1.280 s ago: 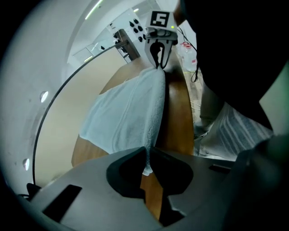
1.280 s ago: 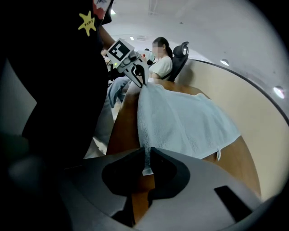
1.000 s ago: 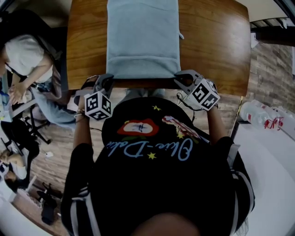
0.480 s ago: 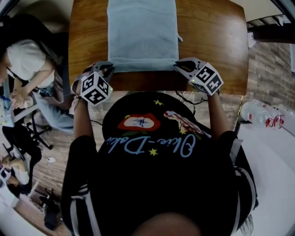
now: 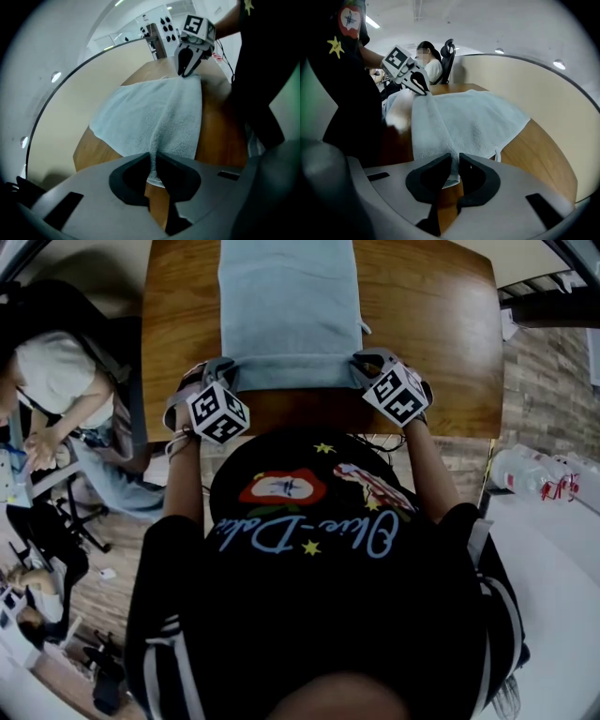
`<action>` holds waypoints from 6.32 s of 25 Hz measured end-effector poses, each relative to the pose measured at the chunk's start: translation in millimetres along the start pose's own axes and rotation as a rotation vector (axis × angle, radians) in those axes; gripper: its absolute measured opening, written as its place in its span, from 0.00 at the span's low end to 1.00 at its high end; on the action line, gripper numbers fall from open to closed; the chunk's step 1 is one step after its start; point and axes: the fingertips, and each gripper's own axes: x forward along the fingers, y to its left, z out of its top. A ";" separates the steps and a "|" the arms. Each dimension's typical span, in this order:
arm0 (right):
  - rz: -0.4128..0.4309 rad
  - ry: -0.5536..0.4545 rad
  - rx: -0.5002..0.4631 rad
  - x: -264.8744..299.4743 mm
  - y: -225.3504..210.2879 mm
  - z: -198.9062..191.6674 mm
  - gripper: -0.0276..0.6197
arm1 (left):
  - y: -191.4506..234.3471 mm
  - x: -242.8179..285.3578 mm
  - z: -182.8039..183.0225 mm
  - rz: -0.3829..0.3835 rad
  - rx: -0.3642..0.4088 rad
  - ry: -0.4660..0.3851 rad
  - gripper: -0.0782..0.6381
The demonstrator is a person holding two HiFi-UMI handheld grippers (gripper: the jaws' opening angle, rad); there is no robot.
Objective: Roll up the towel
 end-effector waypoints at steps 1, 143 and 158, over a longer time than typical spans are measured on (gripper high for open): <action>-0.015 0.014 -0.008 2.4 -0.9 -1.2 0.09 | 1.3 0.3 -0.3 0.018 -0.021 -0.012 0.17; 0.099 0.056 -0.015 19.0 -6.0 22.0 0.15 | 19.0 12.3 -6.8 -0.197 -0.017 0.045 0.26; -0.020 -0.260 0.125 -48.1 -21.7 56.4 0.26 | 69.7 -64.8 -18.4 0.093 -0.361 -0.261 0.39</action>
